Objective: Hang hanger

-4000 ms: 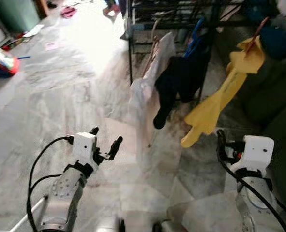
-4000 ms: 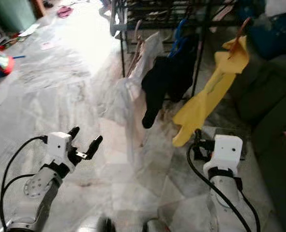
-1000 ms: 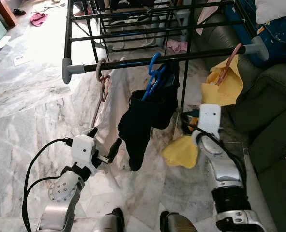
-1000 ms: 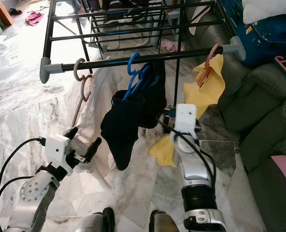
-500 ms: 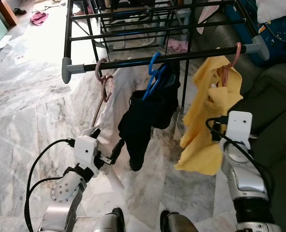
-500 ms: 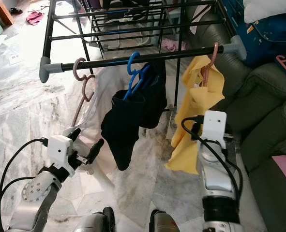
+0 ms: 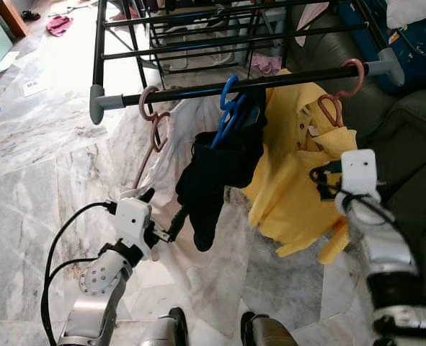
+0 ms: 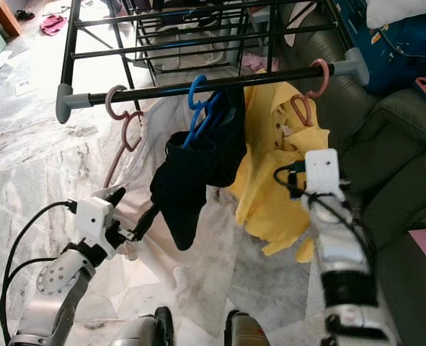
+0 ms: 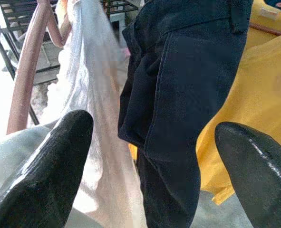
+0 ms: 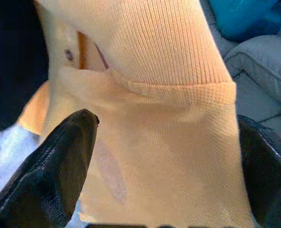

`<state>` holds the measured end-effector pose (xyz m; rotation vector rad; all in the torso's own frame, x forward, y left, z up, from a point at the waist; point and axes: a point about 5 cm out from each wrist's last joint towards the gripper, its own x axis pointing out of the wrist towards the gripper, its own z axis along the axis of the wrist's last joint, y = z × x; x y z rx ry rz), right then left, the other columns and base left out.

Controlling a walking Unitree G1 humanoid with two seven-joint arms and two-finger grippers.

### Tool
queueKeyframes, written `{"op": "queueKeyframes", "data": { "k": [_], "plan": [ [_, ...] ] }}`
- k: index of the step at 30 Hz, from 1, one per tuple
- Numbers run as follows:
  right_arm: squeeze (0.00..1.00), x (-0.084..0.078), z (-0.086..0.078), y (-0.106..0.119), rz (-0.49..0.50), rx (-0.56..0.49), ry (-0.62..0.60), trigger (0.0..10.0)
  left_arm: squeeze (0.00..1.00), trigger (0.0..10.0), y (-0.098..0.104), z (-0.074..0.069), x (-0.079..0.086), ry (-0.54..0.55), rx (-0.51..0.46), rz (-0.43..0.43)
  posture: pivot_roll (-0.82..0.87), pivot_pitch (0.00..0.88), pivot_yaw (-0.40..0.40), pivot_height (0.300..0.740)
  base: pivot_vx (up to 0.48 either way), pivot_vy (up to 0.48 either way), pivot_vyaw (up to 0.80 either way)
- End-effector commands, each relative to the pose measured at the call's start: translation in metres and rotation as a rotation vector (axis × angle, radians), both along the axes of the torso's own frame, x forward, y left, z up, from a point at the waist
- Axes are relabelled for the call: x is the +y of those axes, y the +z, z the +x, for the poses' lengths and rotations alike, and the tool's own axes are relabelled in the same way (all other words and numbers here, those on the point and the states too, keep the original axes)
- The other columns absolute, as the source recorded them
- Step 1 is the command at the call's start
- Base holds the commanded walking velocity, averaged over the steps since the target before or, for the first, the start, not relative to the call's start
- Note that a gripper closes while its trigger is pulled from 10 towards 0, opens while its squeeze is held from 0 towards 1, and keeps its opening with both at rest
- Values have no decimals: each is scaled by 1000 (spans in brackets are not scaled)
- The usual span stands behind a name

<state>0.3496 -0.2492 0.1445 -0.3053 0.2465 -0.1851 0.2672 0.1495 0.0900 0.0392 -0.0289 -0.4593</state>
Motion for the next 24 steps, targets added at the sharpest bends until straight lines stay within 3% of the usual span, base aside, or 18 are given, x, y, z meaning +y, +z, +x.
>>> {"op": "queueKeyframes", "data": {
  "k": [1, 5, 15, 23, 24],
  "plan": [
    [0, -8, 1, -4, 8, 31, 12, 10000, 0, 10000, -9, -4, 3, 5, 40, 15, -66, 271, 44, 740, 0, 0, 0],
    [0, -15, 9, 3, 9, 55, 78, 10000, 0, 10000, -12, -8, 5, 11, 49, 20, -61, 270, 40, 740, 0, 0, 0],
    [0, -9, 18, 16, -6, 79, 245, 10000, 0, 10000, -14, -6, 9, 25, 55, 28, -53, 259, 35, 740, 0, 0, 0],
    [0, -19, 20, 26, -8, 75, 259, 10000, 0, 10000, -18, -8, 8, 26, 66, 35, -59, 258, 32, 740, 0, 0, 0],
    [0, -19, 20, 26, -5, 75, 258, 9294, 0, 10000, -18, -7, 8, 26, 67, 36, -62, 259, 32, 740, 0, 0, 0]
  ]
}}
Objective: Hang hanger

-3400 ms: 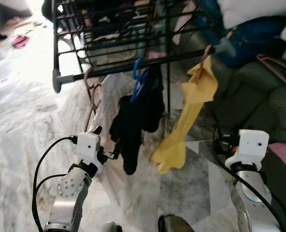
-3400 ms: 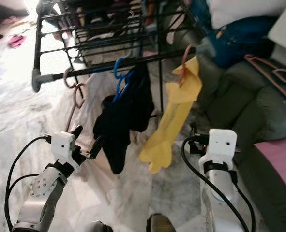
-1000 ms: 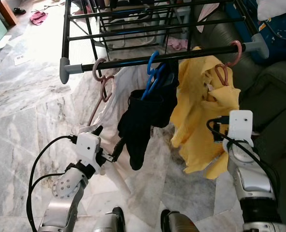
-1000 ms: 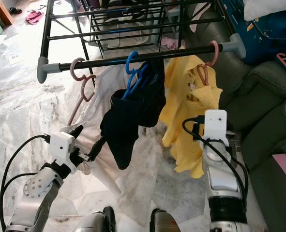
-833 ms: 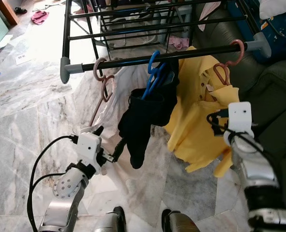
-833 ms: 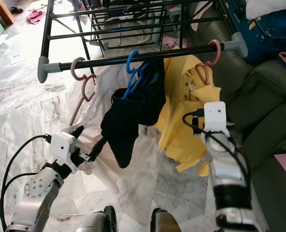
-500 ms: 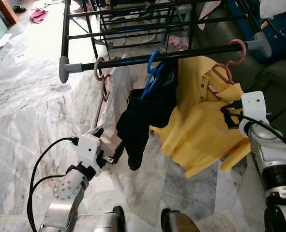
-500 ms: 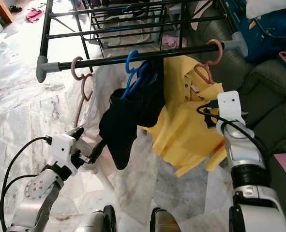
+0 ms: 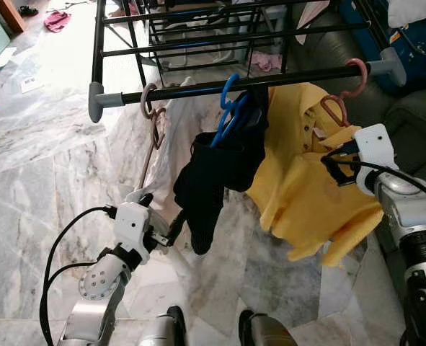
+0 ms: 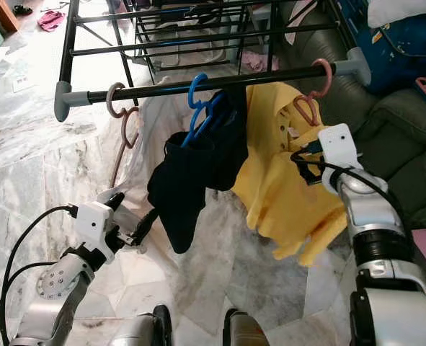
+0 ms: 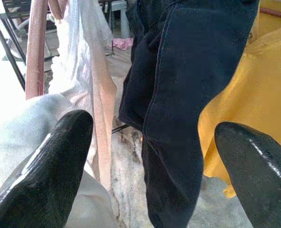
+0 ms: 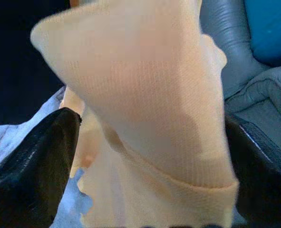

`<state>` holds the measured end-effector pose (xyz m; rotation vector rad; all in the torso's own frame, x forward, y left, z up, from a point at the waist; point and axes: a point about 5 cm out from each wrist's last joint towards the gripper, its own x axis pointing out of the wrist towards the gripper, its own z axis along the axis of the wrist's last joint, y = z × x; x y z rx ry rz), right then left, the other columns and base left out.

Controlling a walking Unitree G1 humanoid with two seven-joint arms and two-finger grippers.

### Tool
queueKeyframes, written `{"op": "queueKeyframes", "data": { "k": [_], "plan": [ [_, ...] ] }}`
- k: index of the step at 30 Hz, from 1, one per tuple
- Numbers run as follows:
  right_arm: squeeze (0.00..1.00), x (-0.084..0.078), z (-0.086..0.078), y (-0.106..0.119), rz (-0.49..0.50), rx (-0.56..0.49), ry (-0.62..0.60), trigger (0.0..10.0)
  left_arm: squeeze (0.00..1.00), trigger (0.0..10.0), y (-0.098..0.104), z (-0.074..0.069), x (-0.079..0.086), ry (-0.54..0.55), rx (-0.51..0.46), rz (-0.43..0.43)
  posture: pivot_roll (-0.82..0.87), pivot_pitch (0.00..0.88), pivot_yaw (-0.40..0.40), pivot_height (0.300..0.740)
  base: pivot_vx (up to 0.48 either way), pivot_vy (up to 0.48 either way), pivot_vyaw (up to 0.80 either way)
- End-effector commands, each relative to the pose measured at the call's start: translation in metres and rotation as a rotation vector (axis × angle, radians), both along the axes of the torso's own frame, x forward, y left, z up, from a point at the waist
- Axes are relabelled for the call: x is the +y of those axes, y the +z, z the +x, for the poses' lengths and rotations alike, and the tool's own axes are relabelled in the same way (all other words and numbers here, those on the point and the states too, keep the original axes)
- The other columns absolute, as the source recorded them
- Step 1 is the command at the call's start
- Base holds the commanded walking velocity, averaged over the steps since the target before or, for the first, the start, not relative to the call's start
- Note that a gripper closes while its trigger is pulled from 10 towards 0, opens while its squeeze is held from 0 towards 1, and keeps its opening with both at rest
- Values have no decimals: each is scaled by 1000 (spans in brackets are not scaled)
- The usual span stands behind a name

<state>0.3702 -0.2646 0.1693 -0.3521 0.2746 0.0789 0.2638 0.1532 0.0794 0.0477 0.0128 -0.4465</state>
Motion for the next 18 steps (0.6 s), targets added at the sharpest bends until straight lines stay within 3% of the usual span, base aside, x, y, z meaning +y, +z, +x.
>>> {"op": "queueKeyframes", "data": {
  "k": [1, 2, 9, 18],
  "plan": [
    [0, -4, 0, 2, 6, 4, 0, 9294, 0, 10000, -8, -4, 4, 12, 29, 19, -62, 259, 32, 740, 0, 0, 0],
    [0, -5, 0, 2, 25, 7, -2, 0, 0, 10000, -8, -4, 4, 12, 32, 23, -63, 259, 32, 740, 0, 0, 0],
    [0, -4, -2, 2, 133, 12, 13, 0, 0, 10000, -11, -4, 6, 23, 42, 43, -63, 259, 32, 740, 0, 0, 0],
    [0, -10, -4, -1, 156, 32, -1, 0, 0, 10000, -12, -3, 7, 28, 49, 61, -69, 258, 36, 740, 0, 0, 0]
  ]
}}
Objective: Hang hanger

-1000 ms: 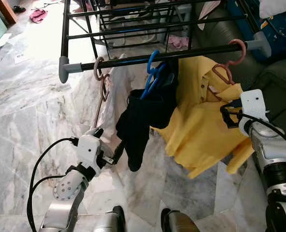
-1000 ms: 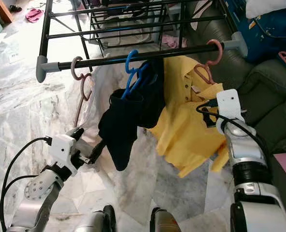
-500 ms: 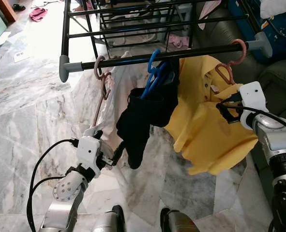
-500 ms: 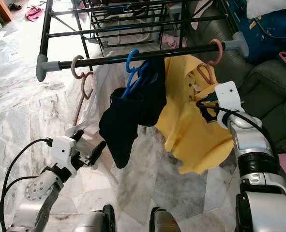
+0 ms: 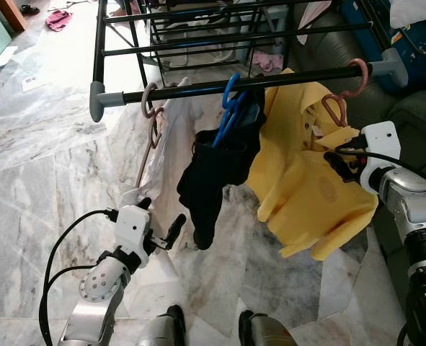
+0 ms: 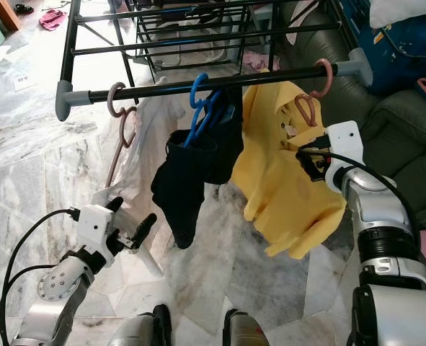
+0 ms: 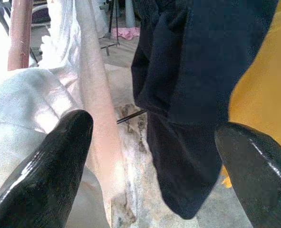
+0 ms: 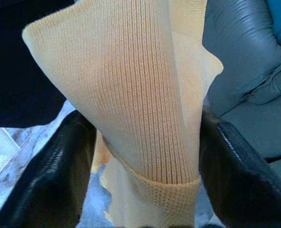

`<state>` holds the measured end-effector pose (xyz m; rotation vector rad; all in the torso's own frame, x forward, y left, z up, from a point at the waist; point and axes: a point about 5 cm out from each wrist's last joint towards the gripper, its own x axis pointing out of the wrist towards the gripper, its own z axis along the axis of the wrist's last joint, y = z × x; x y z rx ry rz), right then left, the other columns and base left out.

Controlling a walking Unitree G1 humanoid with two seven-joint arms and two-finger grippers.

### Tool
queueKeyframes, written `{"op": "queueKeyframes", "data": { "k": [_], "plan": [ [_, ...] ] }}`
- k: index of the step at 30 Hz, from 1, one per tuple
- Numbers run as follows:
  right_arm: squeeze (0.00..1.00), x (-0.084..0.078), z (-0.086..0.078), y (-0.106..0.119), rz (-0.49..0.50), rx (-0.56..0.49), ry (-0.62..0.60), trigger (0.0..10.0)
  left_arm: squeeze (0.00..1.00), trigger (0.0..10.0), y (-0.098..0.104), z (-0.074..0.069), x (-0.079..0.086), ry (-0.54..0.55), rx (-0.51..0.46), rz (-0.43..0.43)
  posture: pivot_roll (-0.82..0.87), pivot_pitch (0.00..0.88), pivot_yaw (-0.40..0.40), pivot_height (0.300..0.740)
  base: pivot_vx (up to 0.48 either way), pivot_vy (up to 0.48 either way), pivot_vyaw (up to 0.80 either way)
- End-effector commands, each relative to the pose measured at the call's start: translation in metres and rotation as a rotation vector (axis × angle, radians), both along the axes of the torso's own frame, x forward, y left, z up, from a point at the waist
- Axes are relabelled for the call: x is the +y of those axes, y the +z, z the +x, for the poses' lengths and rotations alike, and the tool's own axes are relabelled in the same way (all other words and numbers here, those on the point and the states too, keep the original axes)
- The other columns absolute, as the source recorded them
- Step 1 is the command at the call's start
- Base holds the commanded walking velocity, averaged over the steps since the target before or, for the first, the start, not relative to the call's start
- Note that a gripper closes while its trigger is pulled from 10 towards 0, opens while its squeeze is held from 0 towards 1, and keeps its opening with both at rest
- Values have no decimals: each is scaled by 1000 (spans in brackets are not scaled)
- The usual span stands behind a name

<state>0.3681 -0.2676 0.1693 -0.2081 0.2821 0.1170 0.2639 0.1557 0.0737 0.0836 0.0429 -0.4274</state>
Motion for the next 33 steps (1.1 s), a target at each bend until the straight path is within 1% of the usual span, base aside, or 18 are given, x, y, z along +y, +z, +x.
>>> {"op": "queueKeyframes", "data": {
  "k": [1, 4, 15, 25, 33],
  "plan": [
    [0, -7, -2, -3, 23, 28, -12, 0, 0, 10000, -7, -3, 5, 10, 29, 22, -68, 258, 38, 740, 0, 0, 0],
    [0, -6, -3, -5, 38, 43, -4, 0, 0, 10000, -7, -2, 5, 12, 30, 27, -68, 258, 39, 740, 0, 0, 0],
    [0, -7, -7, -18, 41, 94, 5, 0, 0, 10000, -8, -3, 6, 16, 33, 34, -66, 259, 39, 740, 0, 0, 0],
    [0, -11, -8, -18, 24, 85, -10, 0, 0, 10000, -8, -2, 5, 14, 32, 36, -68, 258, 44, 740, 0, 0, 0],
    [0, -10, -9, -19, 0, 75, -5, 0, 0, 10000, -8, -1, 5, 12, 31, 39, -67, 256, 44, 740, 0, 0, 0]
  ]
}}
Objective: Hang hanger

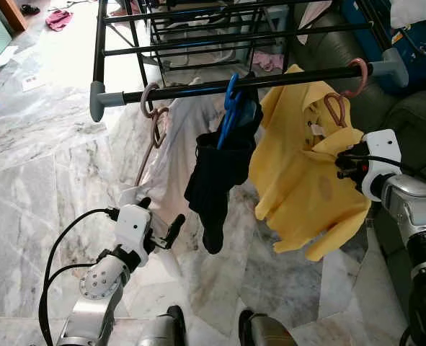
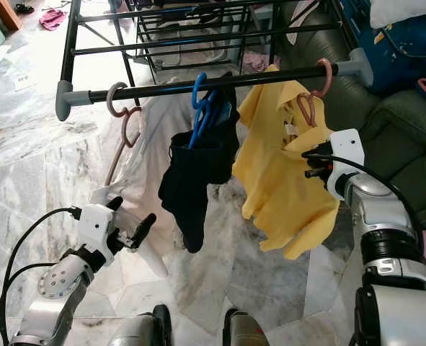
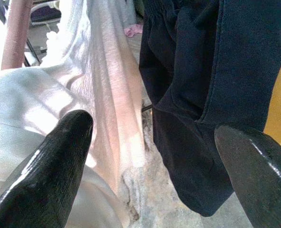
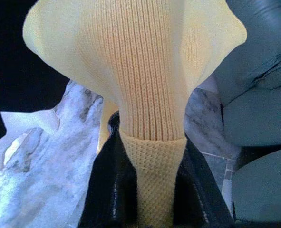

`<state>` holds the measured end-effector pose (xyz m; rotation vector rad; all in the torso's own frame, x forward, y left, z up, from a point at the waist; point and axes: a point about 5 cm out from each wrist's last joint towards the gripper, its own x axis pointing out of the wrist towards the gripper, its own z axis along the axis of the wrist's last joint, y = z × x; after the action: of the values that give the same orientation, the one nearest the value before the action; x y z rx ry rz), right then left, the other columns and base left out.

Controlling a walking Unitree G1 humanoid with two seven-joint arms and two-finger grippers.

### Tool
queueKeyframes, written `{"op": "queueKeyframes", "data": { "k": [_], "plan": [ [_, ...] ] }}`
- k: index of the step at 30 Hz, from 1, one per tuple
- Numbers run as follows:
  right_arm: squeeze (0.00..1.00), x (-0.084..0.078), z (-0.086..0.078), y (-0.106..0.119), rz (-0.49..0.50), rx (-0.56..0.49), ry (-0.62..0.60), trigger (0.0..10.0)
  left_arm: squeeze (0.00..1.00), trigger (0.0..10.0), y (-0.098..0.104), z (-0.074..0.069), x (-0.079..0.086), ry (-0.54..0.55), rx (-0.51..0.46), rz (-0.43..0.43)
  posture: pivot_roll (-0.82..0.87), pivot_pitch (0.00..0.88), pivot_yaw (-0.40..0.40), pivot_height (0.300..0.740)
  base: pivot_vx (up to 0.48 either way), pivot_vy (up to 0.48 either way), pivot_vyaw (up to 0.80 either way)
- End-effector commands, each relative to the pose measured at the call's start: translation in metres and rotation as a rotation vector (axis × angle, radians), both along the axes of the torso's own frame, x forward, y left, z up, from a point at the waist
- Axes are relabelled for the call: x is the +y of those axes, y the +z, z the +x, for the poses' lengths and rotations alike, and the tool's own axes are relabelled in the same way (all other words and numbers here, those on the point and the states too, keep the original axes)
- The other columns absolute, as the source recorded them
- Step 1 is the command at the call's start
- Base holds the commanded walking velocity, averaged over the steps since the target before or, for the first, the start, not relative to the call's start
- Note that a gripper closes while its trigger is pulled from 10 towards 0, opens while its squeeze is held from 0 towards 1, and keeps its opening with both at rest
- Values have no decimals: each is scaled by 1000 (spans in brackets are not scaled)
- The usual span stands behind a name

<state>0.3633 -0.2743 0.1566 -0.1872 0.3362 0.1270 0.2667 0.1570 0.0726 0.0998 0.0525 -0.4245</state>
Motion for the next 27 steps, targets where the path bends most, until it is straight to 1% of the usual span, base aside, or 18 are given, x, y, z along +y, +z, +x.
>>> {"op": "queueKeyframes", "data": {
  "k": [1, 4, 7, 10, 13, 15, 16, 18, 20, 21, 23, 25, 27],
  "plan": [
    [0, -3, -4, -5, -22, 8, -1, 0, 0, 10000, -7, -4, 4, 10, 25, 22, -66, 256, 45, 740, 0, 0, 0],
    [0, 2, -2, -1, -29, -26, 13, 0, 0, 10000, -7, -4, 4, 12, 25, 24, -65, 255, 46, 740, 0, 0, 0],
    [0, 3, -1, 0, -30, -30, 15, 0, 0, 10000, -7, -4, 5, 12, 25, 24, -65, 255, 46, 740, 0, 0, 0],
    [0, 3, -1, -1, -52, -39, 16, 0, 0, 10000, -8, -4, 5, 12, 27, 27, -61, 251, 49, 740, 0, 0, 0],
    [0, 4, -1, 5, -58, -105, 6, 0, 0, 10000, -8, -3, 5, 16, 23, 29, -61, 251, 48, 740, 0, 0, 0],
    [0, 5, 0, 8, -59, -129, 3, 0, 0, 10000, -8, -3, 5, 17, 21, 29, -61, 251, 48, 740, 0, 0, 0],
    [0, 6, 0, 12, -56, -171, 7, 0, 0, 10000, -7, -3, 6, 21, 9, 30, -62, 251, 47, 740, 0, 0, 0],
    [0, 6, -2, 16, -56, -219, -1, 0, 0, 10000, -5, -3, 6, 27, -2, 28, -62, 250, 46, 740, 0, 0, 0],
    [0, 8, -5, 17, -46, -269, -20, 0, 0, 10000, -4, -2, 6, 34, -10, 28, -62, 252, 44, 740, 0, 0, 0],
    [0, 8, -5, 17, -46, -269, -20, 0, 0, 10000, -4, -2, 6, 34, -10, 28, -62, 252, 44, 740, 0, 0, 0],
    [0, 10, -8, 18, -37, -305, -23, 0, 0, 10000, -4, -3, 7, 39, -14, 29, -63, 252, 44, 740, 0, 0, 0],
    [0, 13, -13, 20, -32, -358, -37, 0, 0, 10000, -4, -3, 7, 46, -21, 33, -65, 254, 44, 740, 0, 0, 0],
    [0, 15, -15, 20, -33, -371, -39, 0, 0, 10000, -4, -4, 8, 49, -24, 35, -67, 255, 42, 740, 0, 0, 0]
  ]
}}
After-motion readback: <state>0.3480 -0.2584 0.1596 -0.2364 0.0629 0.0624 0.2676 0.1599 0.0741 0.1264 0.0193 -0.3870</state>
